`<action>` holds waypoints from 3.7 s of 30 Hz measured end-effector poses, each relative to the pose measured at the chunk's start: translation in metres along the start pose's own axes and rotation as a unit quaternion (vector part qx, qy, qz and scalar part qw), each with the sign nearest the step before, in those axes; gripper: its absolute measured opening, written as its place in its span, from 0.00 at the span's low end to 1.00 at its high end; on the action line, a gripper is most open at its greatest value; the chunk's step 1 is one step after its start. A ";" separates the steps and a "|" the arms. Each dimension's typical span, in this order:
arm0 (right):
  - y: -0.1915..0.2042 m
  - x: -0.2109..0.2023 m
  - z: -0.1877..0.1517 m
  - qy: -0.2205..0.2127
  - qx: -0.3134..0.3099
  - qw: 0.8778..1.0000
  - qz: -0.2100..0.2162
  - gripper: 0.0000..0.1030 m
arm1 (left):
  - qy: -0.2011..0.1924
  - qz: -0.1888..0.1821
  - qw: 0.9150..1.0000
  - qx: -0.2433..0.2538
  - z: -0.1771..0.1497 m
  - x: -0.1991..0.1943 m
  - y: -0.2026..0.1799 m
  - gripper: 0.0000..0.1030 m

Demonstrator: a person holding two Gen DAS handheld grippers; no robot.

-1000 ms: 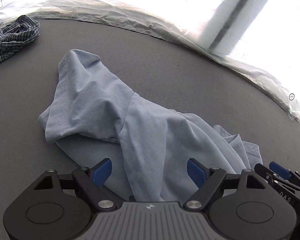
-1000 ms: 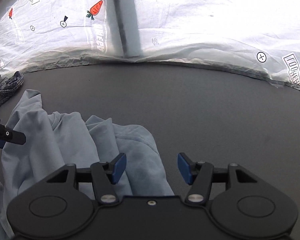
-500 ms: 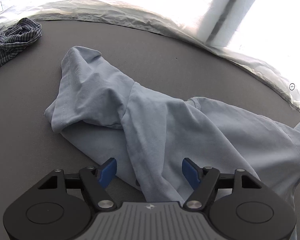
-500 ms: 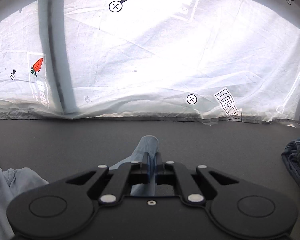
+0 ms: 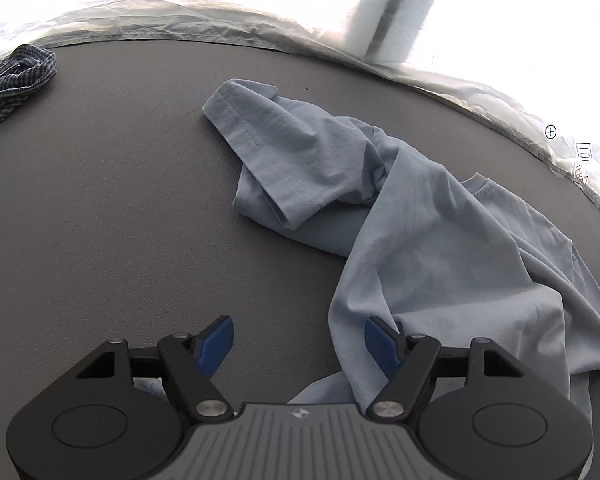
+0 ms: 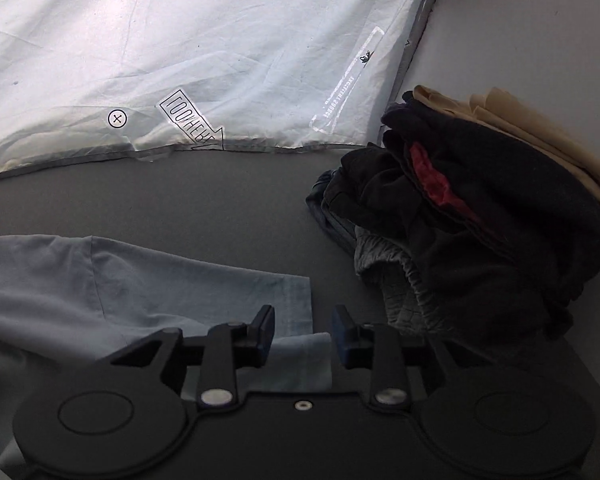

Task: Fold clothes
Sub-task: 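Lay the t-shirt down and release it from the right tool, then grasp the t-shirt collar with the left tool while the right tool grasps it too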

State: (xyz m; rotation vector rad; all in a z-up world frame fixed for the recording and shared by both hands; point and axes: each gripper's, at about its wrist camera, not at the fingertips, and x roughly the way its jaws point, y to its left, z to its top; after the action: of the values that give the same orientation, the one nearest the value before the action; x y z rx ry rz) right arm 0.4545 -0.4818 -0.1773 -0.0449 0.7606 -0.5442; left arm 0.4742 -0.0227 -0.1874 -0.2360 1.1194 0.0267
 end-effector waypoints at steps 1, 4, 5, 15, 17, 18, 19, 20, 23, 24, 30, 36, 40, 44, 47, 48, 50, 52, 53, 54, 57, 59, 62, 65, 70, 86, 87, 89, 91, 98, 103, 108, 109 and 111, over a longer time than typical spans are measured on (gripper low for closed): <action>0.001 -0.002 -0.006 0.006 0.005 1.000 0.007 0.32 | 0.000 -0.007 1.000 0.003 0.001 0.002 -0.002 0.71; 0.007 -0.005 -0.014 0.015 0.009 1.000 0.026 0.34 | 0.006 -0.035 0.999 -0.002 0.005 0.007 -0.008 0.70; 0.010 -0.007 -0.014 0.016 0.007 0.999 0.032 0.34 | 0.005 -0.054 0.999 -0.005 0.005 0.006 -0.010 0.70; 0.026 -0.042 -0.011 -0.013 -0.006 0.997 0.075 0.35 | 0.035 -0.035 0.998 -0.033 -0.024 0.013 -0.014 0.18; 0.023 -0.052 -0.015 -0.018 -0.009 0.996 0.081 0.35 | 0.014 -0.040 0.998 -0.048 -0.034 0.001 -0.006 0.14; 0.022 -0.057 -0.017 -0.020 -0.010 0.996 0.084 0.35 | 0.005 -0.038 0.998 -0.055 -0.039 -0.007 -0.003 0.13; 0.020 -0.062 -0.019 -0.022 -0.011 0.996 0.087 0.35 | -0.004 -0.036 0.997 -0.061 -0.043 -0.015 0.000 0.13; 0.018 -0.068 -0.022 -0.023 -0.011 0.996 0.090 0.35 | -0.013 -0.035 0.997 -0.067 -0.049 -0.023 0.003 0.13; 0.009 -0.084 -0.034 -0.022 -0.012 0.995 0.097 0.35 | -0.037 -0.027 0.995 -0.083 -0.069 -0.052 0.015 0.12; 0.006 -0.089 -0.039 -0.022 -0.013 0.995 0.098 0.35 | -0.042 -0.020 0.995 -0.089 -0.077 -0.060 0.020 0.12; -0.013 -0.111 -0.074 -0.008 -0.025 0.994 0.108 0.35 | -0.023 0.001 0.989 -0.149 -0.143 -0.099 0.055 0.11; -0.028 -0.119 -0.098 0.013 -0.031 0.993 0.114 0.35 | 0.031 0.023 0.985 -0.169 -0.203 -0.112 0.071 0.10; -0.031 -0.121 -0.109 0.021 -0.041 0.992 0.119 0.36 | 0.030 0.025 0.985 -0.169 -0.211 -0.114 0.075 0.11; -0.027 -0.119 -0.108 0.023 -0.047 0.991 0.121 0.36 | 0.006 0.037 0.988 -0.152 -0.197 -0.119 0.071 0.12; -0.023 -0.117 -0.104 0.021 -0.049 0.991 0.122 0.37 | -0.008 0.038 0.990 -0.137 -0.173 -0.115 0.062 0.18; -0.020 -0.115 -0.101 0.020 -0.049 0.991 0.122 0.37 | -0.012 0.035 0.991 -0.128 -0.164 -0.113 0.058 0.20; -0.011 -0.109 -0.092 0.016 -0.047 0.991 0.123 0.37 | -0.021 0.032 0.993 -0.109 -0.146 -0.109 0.051 0.27; 0.000 -0.100 -0.080 0.012 -0.047 0.991 0.126 0.37 | -0.033 0.034 0.995 -0.087 -0.126 -0.105 0.043 0.34; 0.006 -0.096 -0.074 0.010 -0.047 0.990 0.129 0.38 | -0.041 0.034 0.996 -0.074 -0.114 -0.103 0.037 0.35; 0.011 -0.091 -0.068 0.008 -0.049 0.990 0.133 0.38 | -0.049 0.035 0.996 -0.067 -0.104 -0.100 0.033 0.38; 0.038 -0.070 -0.042 0.004 -0.065 0.987 0.147 0.38 | -0.083 0.045 0.994 -0.055 -0.067 -0.097 0.022 0.48; 0.053 -0.060 -0.028 0.001 -0.080 0.984 0.160 0.39 | -0.107 0.040 0.992 -0.044 -0.043 -0.096 0.016 0.52; 0.085 -0.044 -0.008 -0.015 -0.128 0.972 0.194 0.45 | -0.120 0.030 0.992 0.000 -0.009 -0.079 0.000 0.56; 0.121 -0.030 0.007 -0.027 -0.173 0.957 0.232 0.46 | -0.108 0.034 0.993 0.044 0.024 -0.044 -0.025 0.57; 0.177 -0.003 0.034 -0.042 -0.227 0.926 0.299 0.52 | -0.063 0.008 0.992 0.110 0.068 0.022 -0.054 0.64; 0.247 0.052 0.074 -0.012 -0.342 0.813 0.471 0.25 | 0.007 -0.069 0.966 0.250 0.101 0.106 -0.063 0.20; 0.249 0.051 0.076 -0.022 -0.337 0.818 0.465 0.14 | 0.007 -0.070 0.966 0.248 0.102 0.105 -0.063 0.09; 0.253 0.049 0.080 -0.041 -0.327 0.829 0.452 0.09 | -0.012 -0.032 0.967 0.251 0.105 0.102 -0.068 0.05; 0.257 0.047 0.084 -0.060 -0.316 0.839 0.439 0.07 | -0.030 -0.009 0.963 0.269 0.114 0.100 -0.076 0.04; 0.276 0.049 0.116 -0.119 -0.259 0.875 0.391 0.06 | -0.106 0.025 0.959 0.261 0.207 0.110 -0.091 0.05; 0.309 0.077 0.145 -0.093 -0.220 0.912 0.333 0.12 | -0.081 0.045 0.970 0.224 0.245 0.150 -0.102 0.10; 0.307 0.089 0.141 -0.055 -0.198 0.930 0.303 0.37 | -0.090 0.061 0.979 0.173 0.231 0.135 -0.082 0.36; 0.294 0.083 0.138 -0.058 -0.187 0.933 0.301 0.40 | -0.101 0.049 0.982 0.155 0.223 0.117 -0.072 0.39; 0.263 0.068 0.129 -0.065 -0.164 0.938 0.297 0.43 | -0.122 0.031 0.984 0.123 0.203 0.078 -0.052 0.44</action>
State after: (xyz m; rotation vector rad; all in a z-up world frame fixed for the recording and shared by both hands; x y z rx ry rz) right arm 0.7001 -0.3076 -0.1876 -0.1527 0.6846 0.1652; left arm 0.6960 -0.0406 -0.1640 0.0239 0.8755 -0.0262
